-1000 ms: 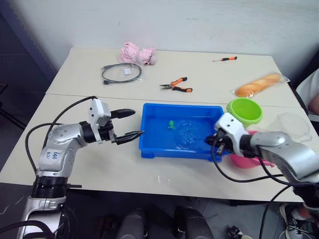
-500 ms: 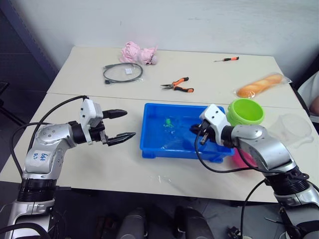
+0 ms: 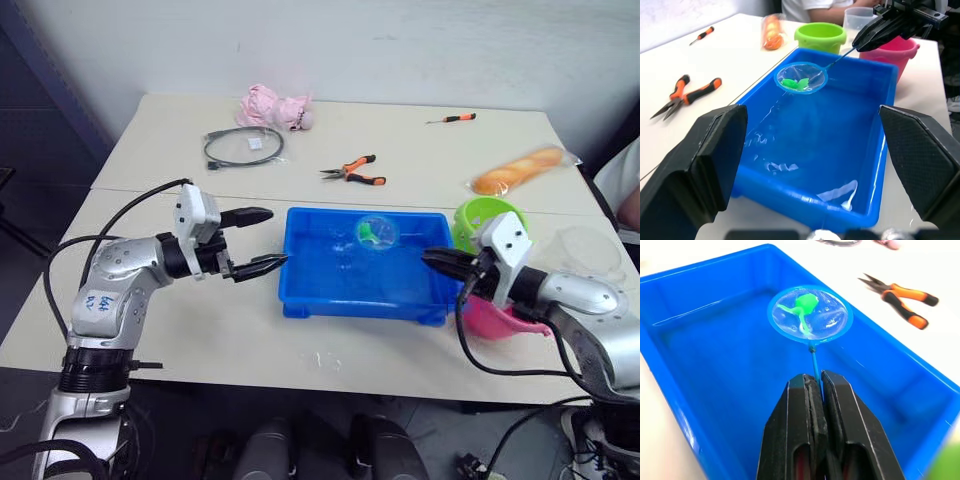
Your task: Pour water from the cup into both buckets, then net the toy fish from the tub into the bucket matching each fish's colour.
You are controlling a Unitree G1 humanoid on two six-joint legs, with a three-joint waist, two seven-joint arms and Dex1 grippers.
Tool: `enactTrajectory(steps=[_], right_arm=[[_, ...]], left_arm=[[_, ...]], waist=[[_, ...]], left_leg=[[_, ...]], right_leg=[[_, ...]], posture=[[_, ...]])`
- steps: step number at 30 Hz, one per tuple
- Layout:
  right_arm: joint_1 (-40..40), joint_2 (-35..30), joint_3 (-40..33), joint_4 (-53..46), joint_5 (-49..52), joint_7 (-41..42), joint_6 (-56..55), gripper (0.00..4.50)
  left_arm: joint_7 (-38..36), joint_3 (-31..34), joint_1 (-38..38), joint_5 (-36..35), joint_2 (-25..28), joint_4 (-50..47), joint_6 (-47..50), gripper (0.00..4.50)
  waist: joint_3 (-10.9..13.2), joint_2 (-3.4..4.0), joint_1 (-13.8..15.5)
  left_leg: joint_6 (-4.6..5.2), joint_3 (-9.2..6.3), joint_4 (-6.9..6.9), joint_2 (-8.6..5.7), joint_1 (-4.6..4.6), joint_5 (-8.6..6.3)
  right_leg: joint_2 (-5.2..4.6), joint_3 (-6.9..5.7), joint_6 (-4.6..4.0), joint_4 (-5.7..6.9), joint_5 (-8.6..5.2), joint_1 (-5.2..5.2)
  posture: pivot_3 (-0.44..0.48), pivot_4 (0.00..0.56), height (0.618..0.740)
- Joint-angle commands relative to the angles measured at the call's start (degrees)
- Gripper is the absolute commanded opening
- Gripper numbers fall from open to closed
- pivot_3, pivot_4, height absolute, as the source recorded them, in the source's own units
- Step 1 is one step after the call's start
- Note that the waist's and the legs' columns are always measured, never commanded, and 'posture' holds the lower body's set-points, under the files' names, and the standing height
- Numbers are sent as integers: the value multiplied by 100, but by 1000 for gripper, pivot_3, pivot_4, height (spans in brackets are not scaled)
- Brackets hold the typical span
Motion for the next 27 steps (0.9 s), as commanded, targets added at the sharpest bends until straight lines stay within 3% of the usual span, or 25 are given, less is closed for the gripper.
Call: enactTrajectory(steps=[1, 8, 13, 18, 24, 27], right_arm=[[479, -94, -668, -441, 232, 158, -230, 0], [1054, -135, -1720, -636, 553, 247, -398, 0], [1319, -550, -2622, -16, 133, 357, -864, 0], [1071, -608, -2636, 894, -544, -103, -1706, 0], [891, -760, -2044, 1926, -1767, -626, -3012, 0], [851, -949, -1636, 2567, -2618, -997, -4287, 0]], left_arm=[[-56, -83, -287, -92, -152, -10, -50, 4478], [-220, -334, -731, 16, -540, 374, -249, 4478], [-308, -495, -1054, 99, -845, 741, -437, 4478], [-324, -546, -1122, 143, -974, 851, -509, 4478], [-244, -614, -1174, 187, -1172, 881, -555, 4478], [-196, -650, -1136, 188, -1262, 809, -534, 4478]], waist=[[0, 0, 5], [0, 0, 16], [0, 0, 15], [0, 0, -6], [0, 0, -1], [-1, 0, 1]], left_leg=[[0, 1, 0, -1, 0, 0], [4, 3, 0, -5, 0, 1], [6, 8, 0, -6, 3, 3], [6, 15, 0, -4, 7, 4], [6, 18, 1, -7, 10, 7], [5, 19, 1, -8, 9, 9]], right_leg=[[-1, 1, 0, 0, 0, 1], [1, 2, 3, -3, 2, 3], [5, 4, 3, -1, 2, 4], [6, 9, 3, 0, 2, 4], [6, 11, 4, 4, 2, 4], [7, 11, 4, 4, 2, 4]], posture=[[0, 150, 740], [0, 150, 740], [0, 150, 740], [0, 150, 740], [0, 150, 740], [0, 150, 740]])
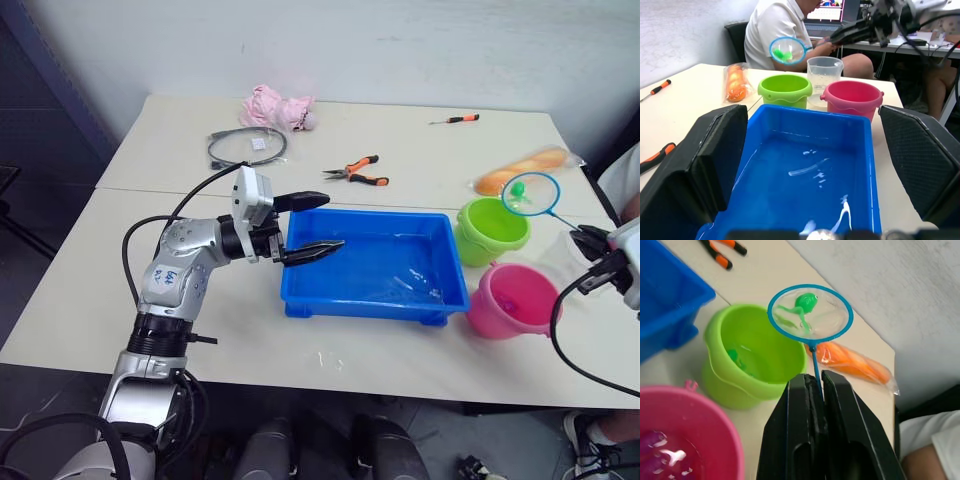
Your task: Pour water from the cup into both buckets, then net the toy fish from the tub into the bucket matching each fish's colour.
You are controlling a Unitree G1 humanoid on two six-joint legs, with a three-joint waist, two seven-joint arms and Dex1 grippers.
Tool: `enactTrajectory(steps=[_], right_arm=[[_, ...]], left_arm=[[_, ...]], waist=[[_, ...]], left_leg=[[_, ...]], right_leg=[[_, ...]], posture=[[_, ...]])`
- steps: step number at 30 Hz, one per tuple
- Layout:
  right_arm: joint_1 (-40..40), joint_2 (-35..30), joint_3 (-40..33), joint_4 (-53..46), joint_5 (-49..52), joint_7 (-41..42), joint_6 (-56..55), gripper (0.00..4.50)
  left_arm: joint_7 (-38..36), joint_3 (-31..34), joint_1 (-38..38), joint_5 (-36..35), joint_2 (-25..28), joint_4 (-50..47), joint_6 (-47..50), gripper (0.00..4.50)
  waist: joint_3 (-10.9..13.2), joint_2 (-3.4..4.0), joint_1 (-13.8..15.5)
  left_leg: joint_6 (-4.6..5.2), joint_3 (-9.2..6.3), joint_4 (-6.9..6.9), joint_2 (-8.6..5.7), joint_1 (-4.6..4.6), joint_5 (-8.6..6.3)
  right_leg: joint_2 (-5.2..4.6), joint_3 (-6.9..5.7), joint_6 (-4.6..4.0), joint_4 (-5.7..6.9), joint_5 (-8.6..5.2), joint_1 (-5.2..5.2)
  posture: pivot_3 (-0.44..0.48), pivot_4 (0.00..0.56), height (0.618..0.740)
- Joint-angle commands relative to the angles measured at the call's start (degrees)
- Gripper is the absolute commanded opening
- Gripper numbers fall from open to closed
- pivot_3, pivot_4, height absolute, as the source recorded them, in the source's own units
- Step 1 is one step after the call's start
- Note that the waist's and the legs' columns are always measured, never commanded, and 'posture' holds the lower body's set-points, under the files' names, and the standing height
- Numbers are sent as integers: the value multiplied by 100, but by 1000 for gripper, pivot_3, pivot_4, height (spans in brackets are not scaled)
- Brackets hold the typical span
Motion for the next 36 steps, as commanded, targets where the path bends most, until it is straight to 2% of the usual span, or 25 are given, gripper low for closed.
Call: enactTrajectory(steps=[1, 8, 13, 19, 36], right_arm=[[-94, -307, 298, 633, -945, -513, -1478, 0], [-193, -1158, 1131, 1682, -3151, -2167, -3174, 0], [-268, -1774, 1482, 1956, -4407, -3344, -3539, 0], [-257, -2093, 1739, 2016, -5143, -4299, -3655, 0], [-227, -2292, 1997, 2232, -5099, -4499, -3575, 0]], left_arm=[[68, -63, -76, 21, -108, -181, -49, 4478], [148, -84, -29, 2, -192, -277, -1, 4478], [205, -94, 6, -5, -207, -344, 42, 4478], [276, -83, 27, -18, -263, -369, 41, 4478], [303, -37, 81, -3, -326, -235, -53, 4478]], waist=[[0, 1, 0], [0, 2, -10], [0, 3, -23], [0, 3, -18], [0, 3, -16]], left_leg=[[0, 1, 0, -2, 1, 0], [-7, -1, 0, 1, 1, 6], [-14, -1, 0, 3, 1, 9], [-20, -4, 0, 5, 1, 13], [-21, -5, -1, 6, 0, 13]], right_leg=[[0, 1, 0, 1, 0, 0], [-1, 2, 0, 1, 0, 0], [-1, 5, 0, 1, 0, 0], [2, 5, 0, -1, -1, 0], [7, 5, 0, -8, -1, 1]], posture=[[0, 150, 740], [0, 150, 740], [0, 150, 740], [0, 150, 740], [0, 150, 740]])
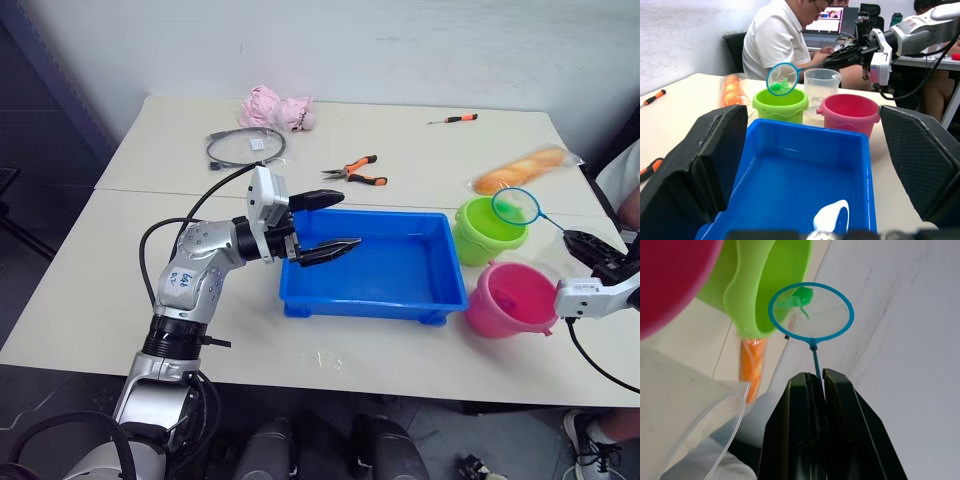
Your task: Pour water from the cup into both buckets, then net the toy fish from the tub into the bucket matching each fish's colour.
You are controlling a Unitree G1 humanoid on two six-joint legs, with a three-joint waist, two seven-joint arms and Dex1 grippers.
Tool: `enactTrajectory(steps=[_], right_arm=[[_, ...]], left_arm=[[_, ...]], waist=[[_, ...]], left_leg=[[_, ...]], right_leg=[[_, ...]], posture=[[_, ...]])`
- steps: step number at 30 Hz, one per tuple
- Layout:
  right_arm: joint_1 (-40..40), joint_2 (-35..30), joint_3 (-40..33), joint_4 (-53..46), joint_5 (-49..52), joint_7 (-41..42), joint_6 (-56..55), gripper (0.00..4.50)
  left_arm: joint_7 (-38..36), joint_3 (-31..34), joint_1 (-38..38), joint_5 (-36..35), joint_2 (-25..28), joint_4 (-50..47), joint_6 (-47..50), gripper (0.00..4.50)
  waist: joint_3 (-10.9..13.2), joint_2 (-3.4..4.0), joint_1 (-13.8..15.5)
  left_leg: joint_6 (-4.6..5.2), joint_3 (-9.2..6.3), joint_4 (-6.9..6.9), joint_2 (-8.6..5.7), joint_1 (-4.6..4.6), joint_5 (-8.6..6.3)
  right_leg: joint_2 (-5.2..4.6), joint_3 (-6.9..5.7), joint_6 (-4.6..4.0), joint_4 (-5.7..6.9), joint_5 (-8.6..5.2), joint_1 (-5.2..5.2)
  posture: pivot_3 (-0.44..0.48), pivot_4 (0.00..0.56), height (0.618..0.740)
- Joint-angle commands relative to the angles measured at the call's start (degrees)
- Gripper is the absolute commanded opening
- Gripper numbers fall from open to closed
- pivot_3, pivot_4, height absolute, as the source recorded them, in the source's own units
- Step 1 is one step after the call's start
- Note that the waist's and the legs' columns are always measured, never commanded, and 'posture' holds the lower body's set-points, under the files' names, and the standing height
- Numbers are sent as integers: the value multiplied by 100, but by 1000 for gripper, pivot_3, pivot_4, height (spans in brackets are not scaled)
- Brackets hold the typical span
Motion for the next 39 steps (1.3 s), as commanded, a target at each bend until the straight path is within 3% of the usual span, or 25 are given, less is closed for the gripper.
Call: enactTrajectory(steps=[1, 12, 21, 25, 27, 32, 35, 39], right_arm=[[17, -106, -76, -115, 82, -100, 28, 0], [250, -83, -143, -246, 97, -320, 132, 0], [-121, -239, -123, 221, 247, -354, -14, 0], [-32, -117, -198, 0, 493, -254, -132, 0], [-102, 75, -474, -135, 1384, 162, -140, 0], [-21, 369, -626, -1141, 4390, 2339, 102, 0], [184, 572, -766, -2161, 6341, 3608, 1127, 0], [555, 433, -900, -3810, 8710, 4993, 2988, 0]], left_arm=[[-32, 61, 47, -24, 4, -48, -109, 4478], [-104, 62, 90, -13, 30, 10, -186, 4478], [-135, 63, 80, -16, 14, 59, -222, 4478], [-127, 59, 99, -8, 18, 38, -218, 4478], [-165, 98, 104, -28, 69, 39, -217, 4478], [-582, 343, 192, -398, 451, -80, 42, 4478], [-1274, 187, 402, -347, 1113, -547, 52, 4478], [-1650, 477, 411, -907, 1765, -1256, 552, 4478]], waist=[[0, 0, 0], [-1, 2, 1], [-1, 2, -3], [-1, 3, -2], [-1, 2, -1], [-1, 2, -57], [-1, 2, -99], [0, 4, -77]], left_leg=[[0, 0, 0, 0, 0, 0], [0, 1, 0, -1, 0, 0], [-2, -1, 0, 1, 1, 1], [-1, 0, 0, 0, 1, 2], [-1, -1, 0, 0, 0, 2], [-1, -3, 0, 4, 3, 2], [-2, -9, 0, 11, 7, 2], [1, -21, 1, 11, 5, 0]], right_leg=[[0, 0, 0, 0, 0, 0], [0, 1, 0, -1, 0, 0], [1, 0, 0, 0, 0, 0], [1, 1, 0, 1, 0, 0], [1, 0, 0, 0, 0, 0], [4, 0, 0, 1, 0, 2], [3, -4, -1, 9, 0, 7], [-5, -9, -3, 6, 2, 12]], posture=[[0, 150, 740], [0, 150, 740], [0, 150, 740], [0, 150, 740], [0, 150, 740], [0, 150, 740], [0, 150, 740], [0, 150, 740]])
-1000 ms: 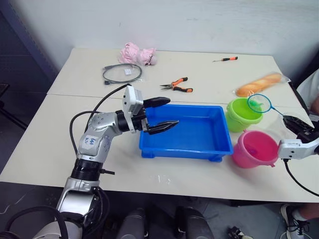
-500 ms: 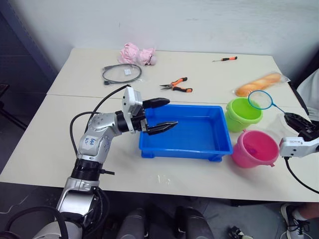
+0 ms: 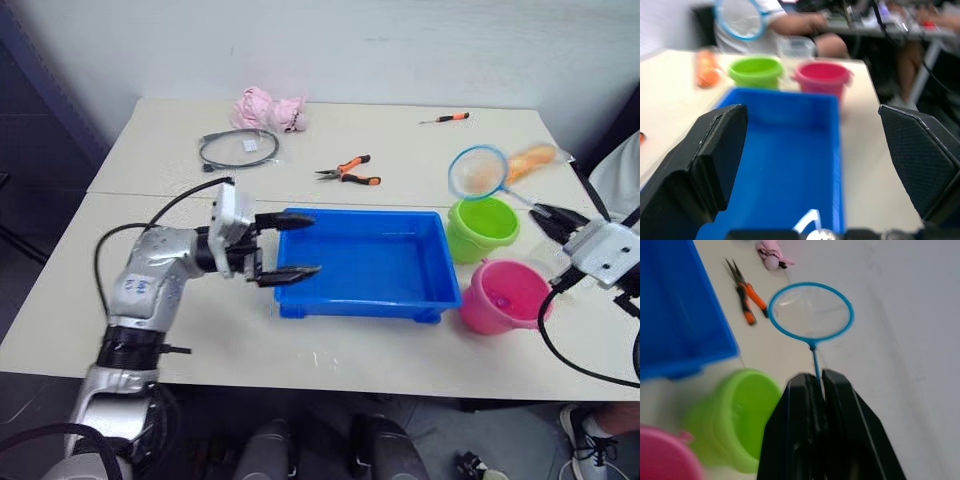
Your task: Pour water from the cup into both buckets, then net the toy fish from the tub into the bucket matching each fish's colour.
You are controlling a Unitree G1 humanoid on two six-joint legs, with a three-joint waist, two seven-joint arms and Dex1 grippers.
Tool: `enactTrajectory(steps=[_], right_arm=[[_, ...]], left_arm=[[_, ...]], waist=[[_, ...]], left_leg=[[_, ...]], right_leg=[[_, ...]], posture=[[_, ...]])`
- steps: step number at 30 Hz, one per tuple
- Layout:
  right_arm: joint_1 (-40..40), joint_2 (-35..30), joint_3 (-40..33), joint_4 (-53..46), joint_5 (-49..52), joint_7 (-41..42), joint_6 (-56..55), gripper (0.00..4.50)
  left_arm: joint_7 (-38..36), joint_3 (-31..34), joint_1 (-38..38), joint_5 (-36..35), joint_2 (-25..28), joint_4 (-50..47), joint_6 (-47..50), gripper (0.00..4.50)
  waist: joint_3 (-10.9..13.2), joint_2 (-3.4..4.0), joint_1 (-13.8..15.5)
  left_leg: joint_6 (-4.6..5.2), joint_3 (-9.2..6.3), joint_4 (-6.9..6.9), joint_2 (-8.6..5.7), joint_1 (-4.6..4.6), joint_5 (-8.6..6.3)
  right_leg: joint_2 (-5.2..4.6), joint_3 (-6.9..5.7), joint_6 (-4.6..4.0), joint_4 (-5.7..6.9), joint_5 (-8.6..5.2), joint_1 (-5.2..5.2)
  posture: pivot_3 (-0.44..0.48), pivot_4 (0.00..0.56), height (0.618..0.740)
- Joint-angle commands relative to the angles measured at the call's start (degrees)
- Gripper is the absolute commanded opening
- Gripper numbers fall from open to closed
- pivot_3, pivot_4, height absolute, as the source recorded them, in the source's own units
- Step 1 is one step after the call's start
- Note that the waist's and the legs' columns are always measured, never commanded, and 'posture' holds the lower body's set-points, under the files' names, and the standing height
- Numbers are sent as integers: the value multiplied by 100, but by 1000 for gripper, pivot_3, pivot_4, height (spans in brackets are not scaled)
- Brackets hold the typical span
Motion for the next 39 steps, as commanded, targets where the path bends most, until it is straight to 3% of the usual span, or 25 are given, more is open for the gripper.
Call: enactTrajectory(steps=[1, 4, 7, 12, 16, 22, 30, 34, 39], right_arm=[[129, -152, -357, -1262, 1617, 987, 1274, 0], [71, -53, 201, -2241, 2096, 1320, 2016, 0], [-18, 350, 1051, -2599, 1598, 1561, 2255, 0], [-145, 1001, 2262, -2300, -74, 2058, 1661, 0], [-329, 1681, 2866, -1692, -758, 2171, 1382, 0], [-697, 2664, 3275, -286, -1575, 2116, 811, 0], [-866, 2839, 3179, 636, -1823, 2490, 202, 0], [-1028, 2986, 3047, 1068, -1966, 2358, -60, 1559], [-835, 2733, 2740, 539, -1659, 2534, 102, 4133]], left_arm=[[-338, 289, -46, -471, 289, -673, 149, 4478], [-842, 355, 466, -329, 658, -929, -330, 4478], [-1192, 434, 1280, -459, 1072, -1389, -328, 4478], [-1115, 740, 2439, -995, 1434, -2332, 130, 4478], [-852, 939, 3215, -977, 1472, -2560, 175, 4478], [-668, 1075, 3466, -576, 1489, -2098, -177, 4478], [-623, 1096, 3415, -419, 1569, -1804, -377, 4478], [-533, 1010, 3340, -370, 1502, -1696, -451, 4500], [-490, 1097, 3450, -322, 1622, -1584, -363, 4500]], waist=[[0, 1, 29], [-1, 2, 83], [-2, -2, 62], [-1, 0, 91], [-1, 0, 93], [-1, 0, 77], [-1, 1, 44], [-1, 1, -16], [1, 5, -40]], left_leg=[[3, -7, 0, 0, 2, -2], [14, -9, 1, -2, 10, -10], [7, -9, -3, 5, 13, -23], [13, -6, 1, 0, 6, -27], [13, -6, 1, -1, 10, -31], [9, -3, 1, -1, 17, -33], [6, -2, 0, 1, 20, -38], [5, 0, 0, 1, 23, -38], [1, 0, -4, 2, 27, -41]], right_leg=[[-3, -3, -1, -5, 0, 7], [-8, -3, -1, -26, 0, 18], [-9, -3, -7, -45, -3, 16], [-17, -2, -10, -47, -5, 8], [-19, -1, -11, -49, -5, 12], [-16, -3, -18, -34, -9, 10], [-16, -3, -19, -32, -10, 9], [-17, -2, -20, -30, -10, 11], [-17, -1, -23, -24, -12, 9]], posture=[[0, 150, 740], [0, 150, 740], [0, 150, 740], [0, 150, 740], [0, 150, 740], [0, 150, 740], [0, 150, 740], [0, 150, 740], [0, 150, 740]])
